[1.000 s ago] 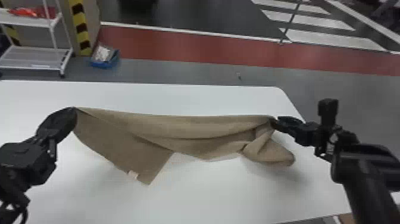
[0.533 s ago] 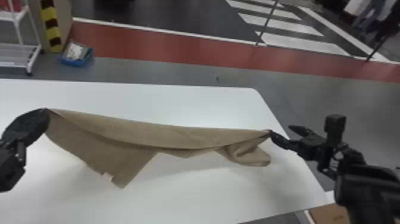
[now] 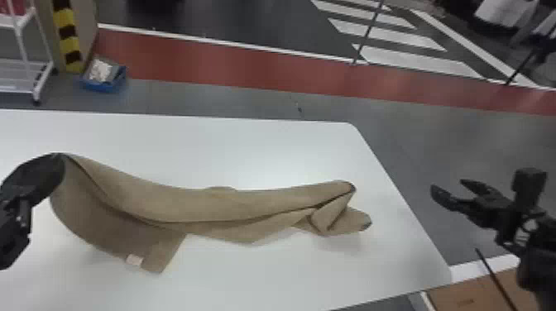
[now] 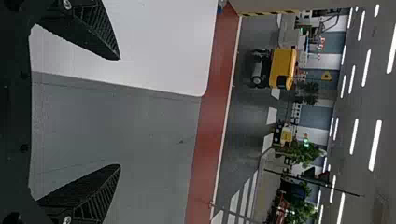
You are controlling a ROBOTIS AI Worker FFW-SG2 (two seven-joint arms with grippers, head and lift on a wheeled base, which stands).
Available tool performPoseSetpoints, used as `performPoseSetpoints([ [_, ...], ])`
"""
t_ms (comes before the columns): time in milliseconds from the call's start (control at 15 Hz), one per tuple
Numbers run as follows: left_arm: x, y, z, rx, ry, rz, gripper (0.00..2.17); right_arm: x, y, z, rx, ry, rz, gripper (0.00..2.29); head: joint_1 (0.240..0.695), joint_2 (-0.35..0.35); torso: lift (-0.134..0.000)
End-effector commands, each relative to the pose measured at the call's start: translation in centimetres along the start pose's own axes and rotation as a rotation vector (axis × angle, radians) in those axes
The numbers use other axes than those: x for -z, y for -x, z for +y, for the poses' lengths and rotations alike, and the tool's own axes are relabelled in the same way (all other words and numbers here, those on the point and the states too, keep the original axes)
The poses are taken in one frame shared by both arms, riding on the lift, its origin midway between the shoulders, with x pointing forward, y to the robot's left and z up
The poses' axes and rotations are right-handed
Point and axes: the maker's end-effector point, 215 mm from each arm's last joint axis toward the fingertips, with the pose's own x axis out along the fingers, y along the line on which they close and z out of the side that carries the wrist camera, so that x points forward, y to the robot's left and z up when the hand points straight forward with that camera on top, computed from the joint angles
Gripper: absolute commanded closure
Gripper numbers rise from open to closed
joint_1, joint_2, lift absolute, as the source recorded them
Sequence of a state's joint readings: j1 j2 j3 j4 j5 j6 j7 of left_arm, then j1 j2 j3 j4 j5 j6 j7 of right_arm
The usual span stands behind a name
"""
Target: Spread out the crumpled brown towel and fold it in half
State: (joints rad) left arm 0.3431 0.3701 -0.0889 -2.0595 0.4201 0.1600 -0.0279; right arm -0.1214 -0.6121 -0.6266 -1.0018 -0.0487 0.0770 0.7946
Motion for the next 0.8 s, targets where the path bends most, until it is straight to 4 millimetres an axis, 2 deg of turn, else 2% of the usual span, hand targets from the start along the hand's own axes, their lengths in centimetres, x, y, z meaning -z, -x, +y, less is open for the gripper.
performPoseSetpoints([
  [0, 0.1, -0.3, -0.7, 0.003, 0.002, 0.006, 2.06, -1.0, 0.5, -1.3, 0.013, 0.006, -0.012, 0.07, 0.695, -0.350, -0.120],
  [133, 0.3, -0.5, -1.4, 0.007, -0.006, 0.009, 2.06, -1.8, 1.2, 1.5, -0.084, -0.018, -0.067, 0.19, 0.695, -0.350, -0.120],
  [333, 0.8, -0.5, -1.4, 0.003, -0.004, 0.021, 2.06, -2.7, 3.9, 9.0, -0.327, -0.065, -0.140, 0.57, 0.695, -0.350, -0.120],
  [600, 1.3, -0.8, -1.9, 0.006, -0.002, 0.027, 2.06, -0.2, 6.4, 20.7, -0.493, -0.086, -0.060, 0.62, 0.695, -0.350, -0.120],
  [733, 1.5, -0.9, -1.7, 0.005, -0.004, 0.032, 2.06, 0.6, 7.4, 25.0, -0.547, -0.093, -0.038, 0.62, 0.695, -0.350, -0.120],
])
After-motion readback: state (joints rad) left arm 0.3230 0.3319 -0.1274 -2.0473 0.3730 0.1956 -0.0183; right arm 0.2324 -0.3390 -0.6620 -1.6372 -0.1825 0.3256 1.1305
